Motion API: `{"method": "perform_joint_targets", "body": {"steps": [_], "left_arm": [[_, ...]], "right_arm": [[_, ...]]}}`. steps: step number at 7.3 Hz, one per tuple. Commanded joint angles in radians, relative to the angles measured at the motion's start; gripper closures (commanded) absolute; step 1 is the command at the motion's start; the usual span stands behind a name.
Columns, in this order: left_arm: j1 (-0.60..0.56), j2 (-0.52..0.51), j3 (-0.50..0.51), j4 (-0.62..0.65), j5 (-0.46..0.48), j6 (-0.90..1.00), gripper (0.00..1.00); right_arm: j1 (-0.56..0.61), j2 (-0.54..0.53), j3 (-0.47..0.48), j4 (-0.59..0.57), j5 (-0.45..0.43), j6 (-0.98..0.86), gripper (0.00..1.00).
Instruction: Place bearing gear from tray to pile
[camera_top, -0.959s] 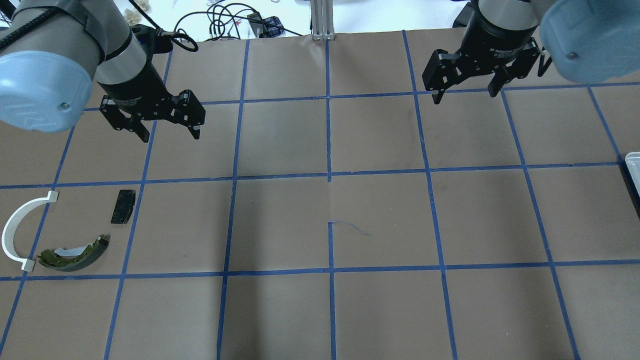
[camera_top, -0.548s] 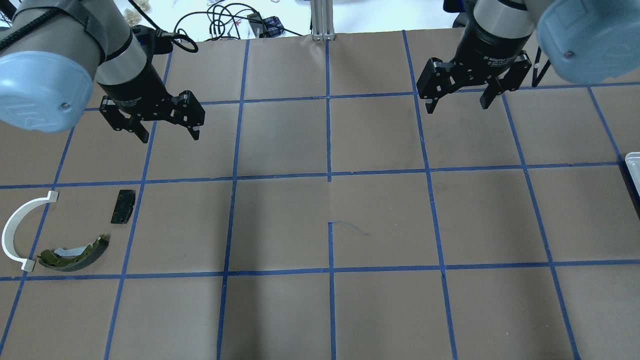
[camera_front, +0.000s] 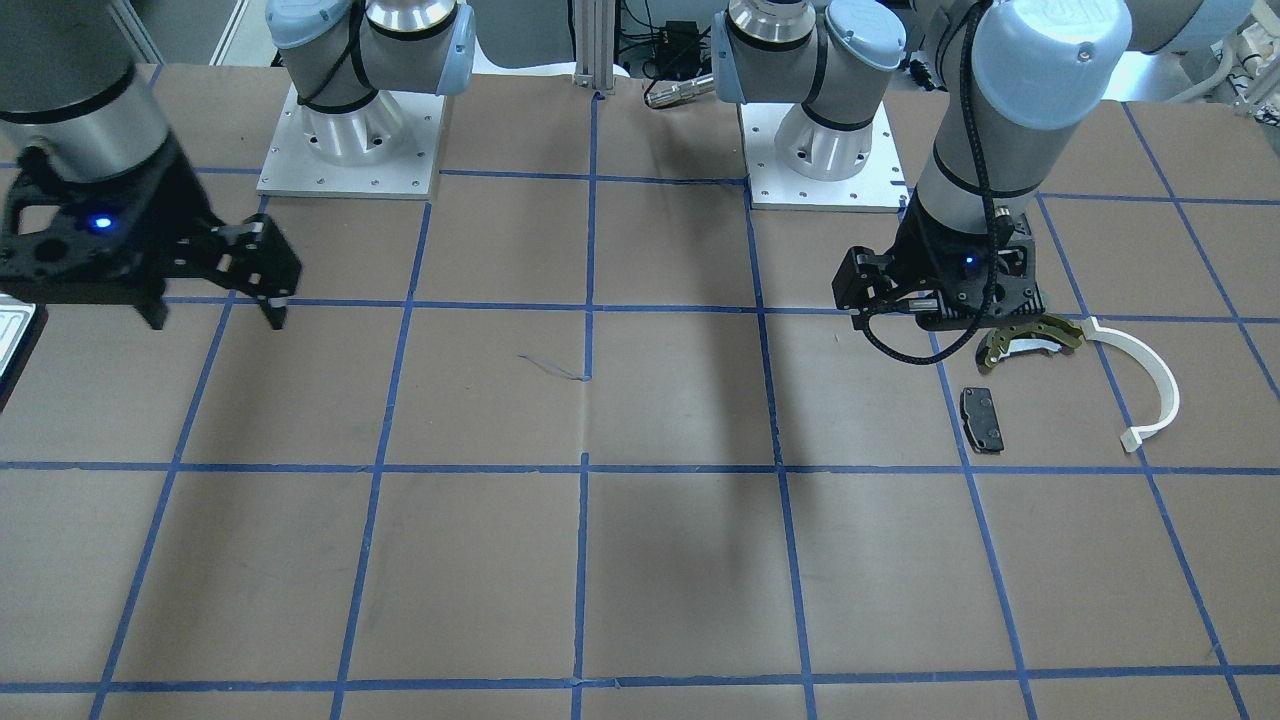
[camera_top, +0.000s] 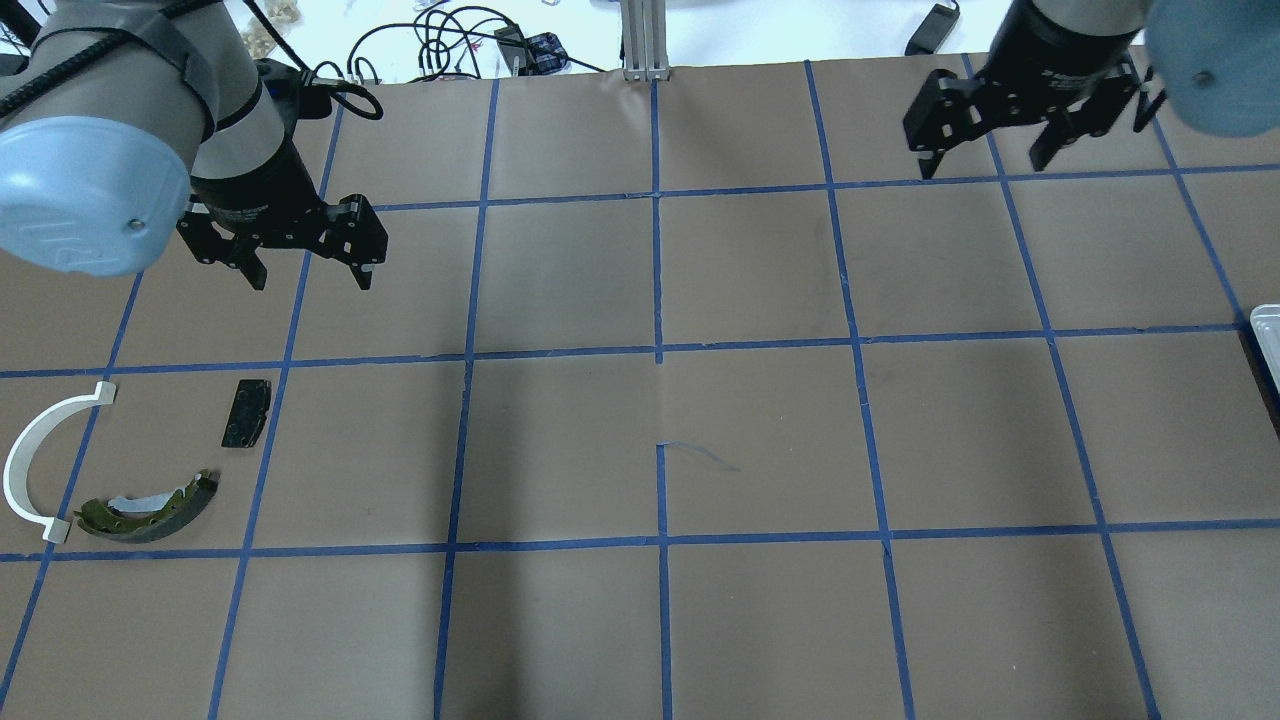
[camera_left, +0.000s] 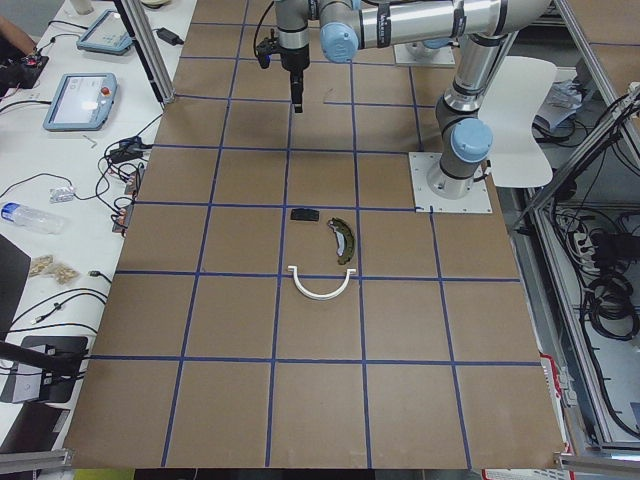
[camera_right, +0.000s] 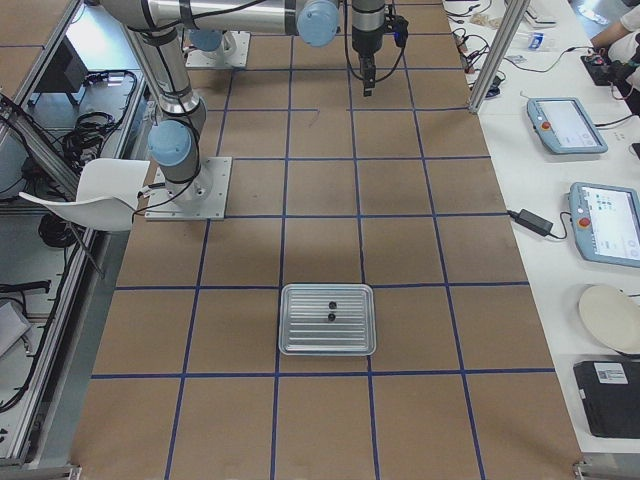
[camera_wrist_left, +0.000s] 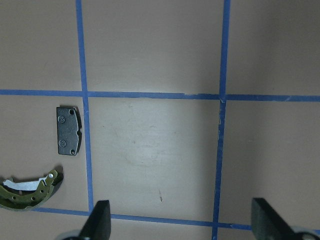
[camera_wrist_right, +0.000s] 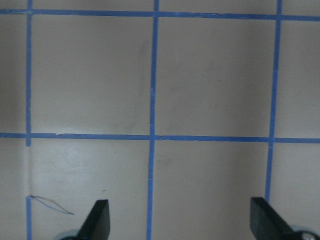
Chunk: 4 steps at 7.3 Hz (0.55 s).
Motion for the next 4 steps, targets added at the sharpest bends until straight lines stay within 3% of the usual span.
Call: {"method": "perform_joint_targets", "body": {"steps": [1,3,4], "left_arm": [[-0.001,0.01,0.011,0.007,-0.042,-0.002,0.0],[-0.01,0.016,0.013,0.007,-0.101,-0.019,0.0],[-0.01,0.024,0.013,0.007,-0.162,-0.019,0.0]], "right_arm": [[-0.249,0.006,0.028,0.022,-0.019,-0.345,0.0],[-0.428,0.089,0.038,-0.036,-0.022,-0.593,0.0],[-0.502,0.167,0.038,-0.176,-0.025,-0.77,0.0]]}}
